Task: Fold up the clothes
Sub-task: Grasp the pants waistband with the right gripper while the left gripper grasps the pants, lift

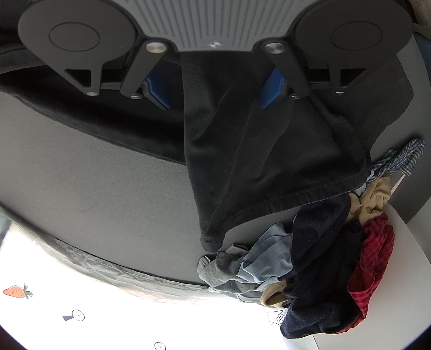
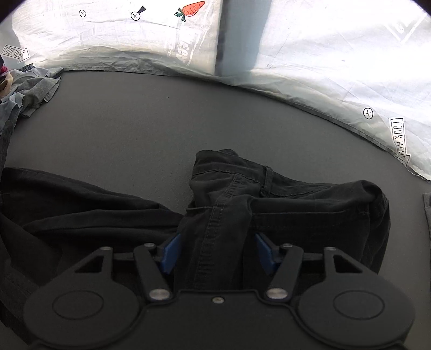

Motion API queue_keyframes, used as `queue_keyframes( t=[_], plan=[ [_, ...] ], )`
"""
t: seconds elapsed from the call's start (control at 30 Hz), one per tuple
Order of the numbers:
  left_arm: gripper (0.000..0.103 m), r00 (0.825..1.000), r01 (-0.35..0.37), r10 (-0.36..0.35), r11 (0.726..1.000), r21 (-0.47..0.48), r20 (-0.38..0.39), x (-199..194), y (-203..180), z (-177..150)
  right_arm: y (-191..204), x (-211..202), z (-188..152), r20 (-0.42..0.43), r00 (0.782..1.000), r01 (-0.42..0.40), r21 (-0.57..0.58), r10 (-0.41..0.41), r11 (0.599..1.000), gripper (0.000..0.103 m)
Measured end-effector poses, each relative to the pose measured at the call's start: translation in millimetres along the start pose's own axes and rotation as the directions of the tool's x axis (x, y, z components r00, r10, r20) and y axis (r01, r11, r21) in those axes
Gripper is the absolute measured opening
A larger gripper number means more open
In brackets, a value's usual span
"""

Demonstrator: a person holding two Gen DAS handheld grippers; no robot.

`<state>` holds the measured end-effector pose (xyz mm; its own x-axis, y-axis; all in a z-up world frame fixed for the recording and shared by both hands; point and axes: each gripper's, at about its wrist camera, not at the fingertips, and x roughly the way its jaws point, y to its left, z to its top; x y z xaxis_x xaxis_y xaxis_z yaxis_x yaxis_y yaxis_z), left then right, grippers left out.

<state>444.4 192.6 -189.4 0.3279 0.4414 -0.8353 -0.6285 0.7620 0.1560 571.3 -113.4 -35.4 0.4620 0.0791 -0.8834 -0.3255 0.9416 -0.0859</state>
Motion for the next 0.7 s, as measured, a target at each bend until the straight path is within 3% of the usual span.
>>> queue_keyframes(
  t=[0.1,0.17,0.2,0.23,0.3,0.33,0.37,0.43,0.5,0.57,0.63,0.7],
  plan=[
    [0.071,1.000,-0.010,0.010,0.999,-0.037,-0.006,1,9,-2,-2,7,-10,-0.028,1.000,0.007,-0.010,-0.007,1.000,0.065],
    [0.056,1.000,-0.010,0.011,0.997,-0.079,0.006,1,17,-3,-7,7,-15,-0.037,0.999,-0.011,-0.001,0.011,1.000,0.065],
    [0.039,1.000,-0.007,0.008,0.995,-0.100,0.010,0,21,-3,-10,6,-17,-0.044,0.999,-0.026,0.015,0.027,1.000,0.061],
    [0.014,1.000,0.005,-0.004,0.992,-0.123,0.008,0,27,-3,-16,5,-19,-0.044,0.997,-0.060,0.049,0.062,0.997,0.056],
    [0.012,1.000,0.029,-0.027,0.981,-0.190,0.013,-3,39,-3,-30,2,-24,-0.035,0.989,-0.140,0.131,0.146,0.981,0.022],
    [0.011,0.999,0.051,-0.047,0.972,-0.228,0.019,-7,46,-2,-37,0,-27,-0.025,0.984,-0.168,0.175,0.175,0.970,0.018],
    [0.009,0.998,0.068,-0.062,0.963,-0.261,0.031,-12,52,-1,-48,-6,-31,0.013,0.978,-0.206,0.230,0.209,0.951,0.007],
    [0.006,0.994,0.104,-0.089,0.949,-0.296,0.063,-25,60,6,-73,-23,-41,0.118,0.958,-0.287,0.334,0.263,0.898,0.003],
    [0.006,0.987,0.148,-0.119,0.940,-0.309,0.109,-40,64,20,-96,-45,-49,0.217,0.940,-0.331,0.396,0.263,0.857,0.003],
    [0.005,0.974,0.201,-0.156,0.928,-0.313,0.164,-53,63,40,-123,-69,-46,0.339,0.907,-0.384,0.424,0.249,0.820,0.003],
    [0.005,0.951,0.271,-0.201,0.906,-0.324,0.235,-66,57,70,-150,-92,-36,0.455,0.864,-0.427,0.433,0.216,0.794,0.003],
    [0.005,0.913,0.358,-0.259,0.879,-0.315,0.314,-78,43,105,-175,-108,-14,0.554,0.816,-0.452,0.431,0.167,0.781,0.003]
  ],
)
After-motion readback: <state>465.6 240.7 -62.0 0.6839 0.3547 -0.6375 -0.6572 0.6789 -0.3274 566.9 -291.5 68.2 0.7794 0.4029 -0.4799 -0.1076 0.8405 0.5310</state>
